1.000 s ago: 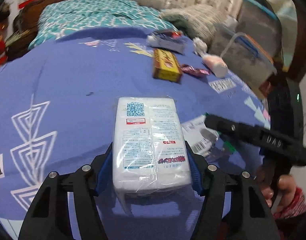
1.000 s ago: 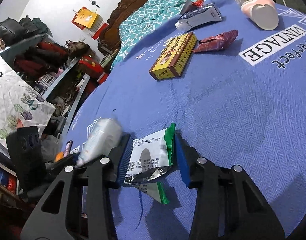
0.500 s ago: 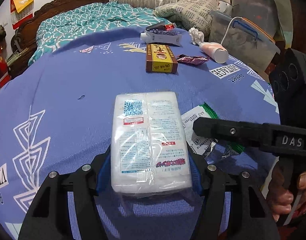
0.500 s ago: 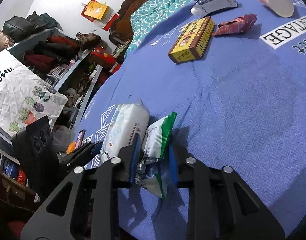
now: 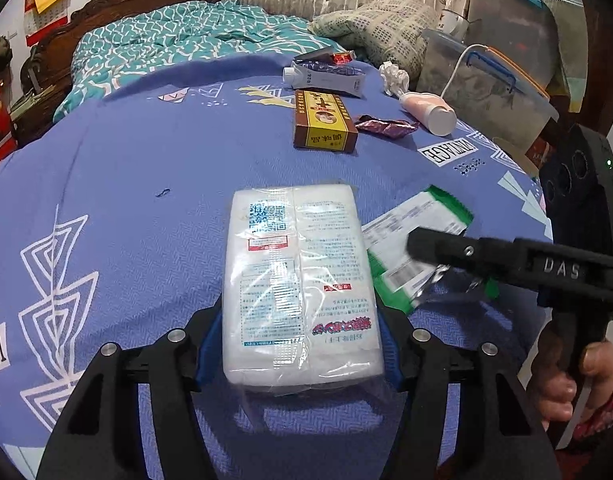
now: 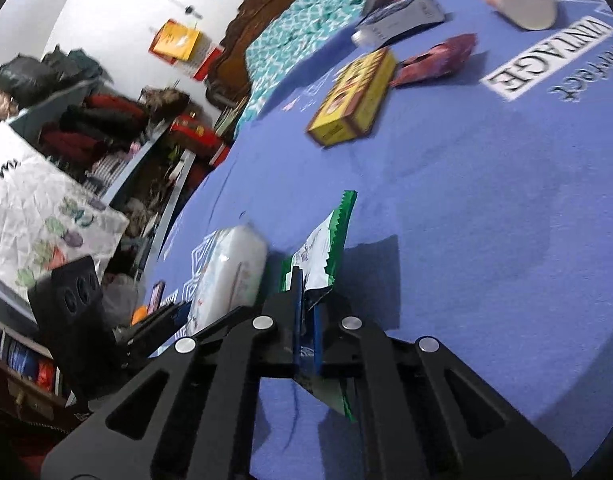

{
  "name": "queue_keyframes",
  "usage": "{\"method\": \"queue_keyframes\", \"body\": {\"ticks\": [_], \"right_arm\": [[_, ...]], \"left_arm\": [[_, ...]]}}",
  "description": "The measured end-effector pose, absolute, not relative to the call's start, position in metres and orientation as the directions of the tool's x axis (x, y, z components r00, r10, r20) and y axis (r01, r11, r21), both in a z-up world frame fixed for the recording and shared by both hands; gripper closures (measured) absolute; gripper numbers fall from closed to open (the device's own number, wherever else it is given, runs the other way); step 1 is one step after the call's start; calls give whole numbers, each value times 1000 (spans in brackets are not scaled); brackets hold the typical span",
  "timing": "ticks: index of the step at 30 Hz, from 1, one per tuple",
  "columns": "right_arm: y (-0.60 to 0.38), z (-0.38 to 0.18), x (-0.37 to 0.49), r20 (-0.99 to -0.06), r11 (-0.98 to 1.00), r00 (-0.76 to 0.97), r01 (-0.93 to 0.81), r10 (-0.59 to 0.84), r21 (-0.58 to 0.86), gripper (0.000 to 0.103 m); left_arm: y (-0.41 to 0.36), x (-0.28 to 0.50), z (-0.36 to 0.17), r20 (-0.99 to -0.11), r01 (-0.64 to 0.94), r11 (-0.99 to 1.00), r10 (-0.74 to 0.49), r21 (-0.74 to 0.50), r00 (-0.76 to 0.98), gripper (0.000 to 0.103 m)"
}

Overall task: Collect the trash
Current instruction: 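Lift the tissue pack with the left gripper while the right lifts the wrapper, then carry the tissue pack and wrapper to the beige bin and open both grippers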

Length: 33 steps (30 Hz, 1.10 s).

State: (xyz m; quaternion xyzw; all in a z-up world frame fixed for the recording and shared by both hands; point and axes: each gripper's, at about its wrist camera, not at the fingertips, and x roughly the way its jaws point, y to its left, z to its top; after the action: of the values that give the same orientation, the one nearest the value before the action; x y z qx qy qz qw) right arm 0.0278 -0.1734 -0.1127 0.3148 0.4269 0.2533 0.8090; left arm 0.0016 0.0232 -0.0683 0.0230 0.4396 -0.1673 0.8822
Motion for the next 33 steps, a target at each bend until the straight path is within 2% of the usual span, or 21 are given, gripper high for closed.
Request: {"method": "queue_keyframes", "body": {"ticks": [14, 22, 33], "right_arm": [[-241, -113, 16, -490, 651, 624, -41, 609, 758, 97], [-264, -113, 5, -476, 643, 661, -14, 580, 765, 97], [-303, -112, -4, -451, 623, 706, 18, 545, 782, 97]], "left_arm": [[12, 6, -66, -787, 344, 931, -303, -124, 537, 46], [-2, 10, -60, -775, 391, 904, -369, -171, 514, 46], [-39, 14, -56, -784, 465, 875, -384, -139, 487, 46]]}}
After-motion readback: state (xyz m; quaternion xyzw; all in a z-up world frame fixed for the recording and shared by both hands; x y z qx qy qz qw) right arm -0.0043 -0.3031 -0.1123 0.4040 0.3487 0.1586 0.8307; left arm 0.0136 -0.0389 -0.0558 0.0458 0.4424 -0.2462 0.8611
